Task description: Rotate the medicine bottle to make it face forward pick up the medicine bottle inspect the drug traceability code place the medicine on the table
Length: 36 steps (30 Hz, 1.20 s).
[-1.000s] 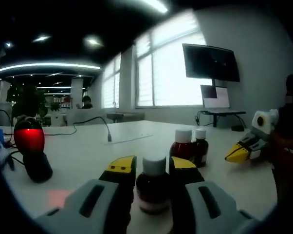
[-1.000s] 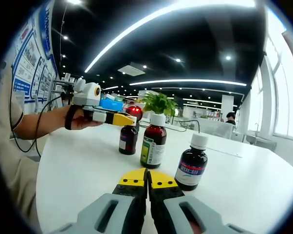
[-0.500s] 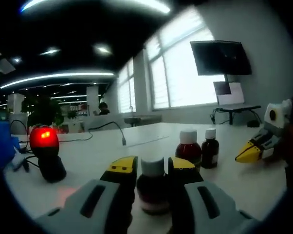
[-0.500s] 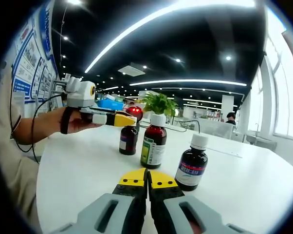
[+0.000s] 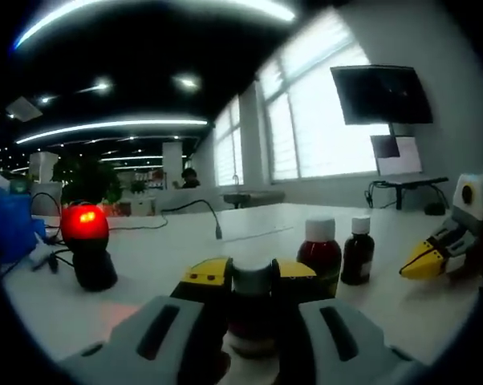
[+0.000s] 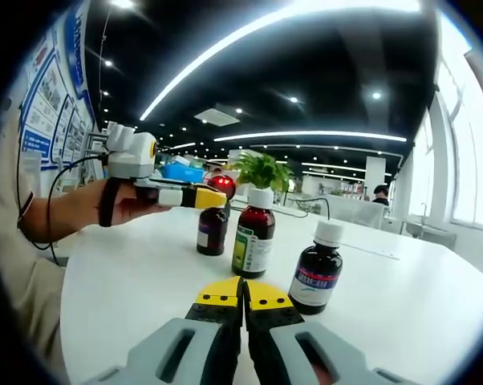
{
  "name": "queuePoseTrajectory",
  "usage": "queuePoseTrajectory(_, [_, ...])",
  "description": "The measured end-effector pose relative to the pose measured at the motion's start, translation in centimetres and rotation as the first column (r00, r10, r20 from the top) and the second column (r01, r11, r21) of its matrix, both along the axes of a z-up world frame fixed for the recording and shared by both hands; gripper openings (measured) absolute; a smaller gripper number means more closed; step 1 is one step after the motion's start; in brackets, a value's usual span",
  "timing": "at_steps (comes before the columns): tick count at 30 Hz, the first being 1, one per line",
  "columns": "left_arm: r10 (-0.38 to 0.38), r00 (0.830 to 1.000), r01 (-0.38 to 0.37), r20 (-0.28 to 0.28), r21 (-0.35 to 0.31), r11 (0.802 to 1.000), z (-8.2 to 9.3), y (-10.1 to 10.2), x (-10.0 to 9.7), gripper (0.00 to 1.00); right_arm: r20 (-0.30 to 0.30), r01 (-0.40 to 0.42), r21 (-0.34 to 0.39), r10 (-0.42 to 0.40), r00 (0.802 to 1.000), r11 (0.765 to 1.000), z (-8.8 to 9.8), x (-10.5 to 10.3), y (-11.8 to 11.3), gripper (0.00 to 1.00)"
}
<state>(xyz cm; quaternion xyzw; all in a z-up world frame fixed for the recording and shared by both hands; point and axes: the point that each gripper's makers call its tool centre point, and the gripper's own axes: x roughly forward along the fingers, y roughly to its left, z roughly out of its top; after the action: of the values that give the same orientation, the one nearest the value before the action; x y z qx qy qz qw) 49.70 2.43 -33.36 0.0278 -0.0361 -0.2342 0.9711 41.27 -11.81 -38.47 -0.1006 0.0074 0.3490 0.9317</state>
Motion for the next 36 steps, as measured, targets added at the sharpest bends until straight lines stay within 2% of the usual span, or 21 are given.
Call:
queuePoseTrajectory(10, [0.013,1.000,-0.013,0.011,-0.005,1.000,0.00,0.27,0.07,0.11,0.002,-0.001,0.000,0.001,1.000,1.000,0.04,-0.04,0.01,0.00])
queuePoseTrajectory(19, [-0.009,1.000,0.009,0.018,0.015,1.000,-0.01,0.19,0.07,0.11,0.002,-0.001,-0.001,0.001,1.000,1.000,0.02,-0.03,0.02,0.00])
queuePoseTrajectory(27, [-0.063,0.998,0.063,0.001,0.000,0.998,0.00,-0.04,-0.01,0.11,0.003,-0.001,-0.003,0.001,1.000,1.000,0.02,-0.04,0.03,0.00])
queuePoseTrajectory(34, [-0.135,0.991,0.134,-0.024,-0.042,0.990,-0.12,0.17,0.07,0.11,0.003,-0.002,-0.003,0.002,1.000,1.000,0.03,-0.06,0.05,0.00])
queuePoseTrajectory(36, [-0.152,0.988,0.151,-0.024,-0.036,0.988,-0.15,0.15,0.05,0.11,0.003,-0.002,-0.004,0.002,1.000,1.000,0.01,-0.06,0.06,0.00])
